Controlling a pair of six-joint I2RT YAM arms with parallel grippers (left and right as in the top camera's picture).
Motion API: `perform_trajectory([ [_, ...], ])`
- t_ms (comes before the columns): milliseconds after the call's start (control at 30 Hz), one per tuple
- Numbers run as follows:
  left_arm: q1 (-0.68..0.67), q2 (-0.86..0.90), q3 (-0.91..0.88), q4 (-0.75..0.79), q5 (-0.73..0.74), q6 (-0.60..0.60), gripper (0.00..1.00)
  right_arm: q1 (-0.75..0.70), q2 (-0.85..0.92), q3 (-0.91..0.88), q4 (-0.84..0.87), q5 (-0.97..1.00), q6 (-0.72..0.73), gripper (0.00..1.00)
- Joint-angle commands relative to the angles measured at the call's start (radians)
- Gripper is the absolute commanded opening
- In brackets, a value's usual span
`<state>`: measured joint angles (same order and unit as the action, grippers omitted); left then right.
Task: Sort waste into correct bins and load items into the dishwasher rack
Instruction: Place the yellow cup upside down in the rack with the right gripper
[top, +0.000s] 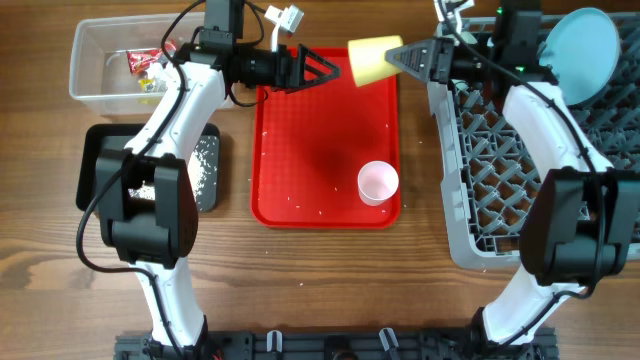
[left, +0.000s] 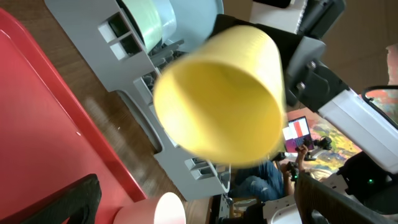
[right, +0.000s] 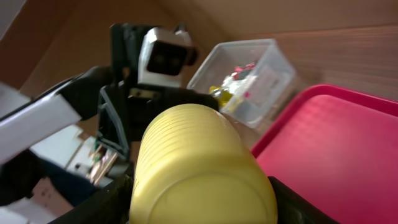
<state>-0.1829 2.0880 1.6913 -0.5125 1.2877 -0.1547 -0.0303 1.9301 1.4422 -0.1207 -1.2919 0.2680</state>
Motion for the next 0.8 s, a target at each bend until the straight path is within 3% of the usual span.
perform_trajectory([
  [0, 0.003, -0.031, -0.003, 0.001, 0.001, 0.012, 1.0, -0.013, 0.017, 0.002, -0.016, 0.023, -0.029, 0.48],
  [100, 0.003, -0.031, -0.003, -0.005, -0.038, 0.013, 1.0, -0.018, 0.005, 0.003, -0.058, 0.108, -0.033, 0.46],
  [200, 0.003, -0.031, -0.003, -0.05, -0.203, 0.013, 1.0, -0.041, -0.072, 0.01, -0.184, 0.259, -0.094, 0.46],
  [267, 0.003, -0.031, -0.003, -0.081, -0.337, 0.013, 1.0, -0.053, -0.174, 0.021, -0.323, 0.442, -0.161, 0.47],
  [333, 0.002, -0.031, -0.003, -0.136, -0.575, 0.013, 1.0, -0.053, -0.311, 0.021, -0.456, 0.719, -0.166, 0.47],
  [467, 0.002, -0.031, -0.003, -0.188, -0.775, 0.013, 1.0, -0.053, -0.438, 0.021, -0.627, 1.128, -0.152, 0.47],
  [633, 0.002, -0.031, -0.003, -0.19, -0.847, 0.016, 1.0, -0.051, -0.377, 0.02, -0.76, 1.414, -0.108, 0.47],
  [767, 0.002, -0.031, -0.005, -0.192, -0.87, 0.016, 1.0, -0.043, -0.293, 0.02, -0.757, 1.439, -0.108, 0.47],
])
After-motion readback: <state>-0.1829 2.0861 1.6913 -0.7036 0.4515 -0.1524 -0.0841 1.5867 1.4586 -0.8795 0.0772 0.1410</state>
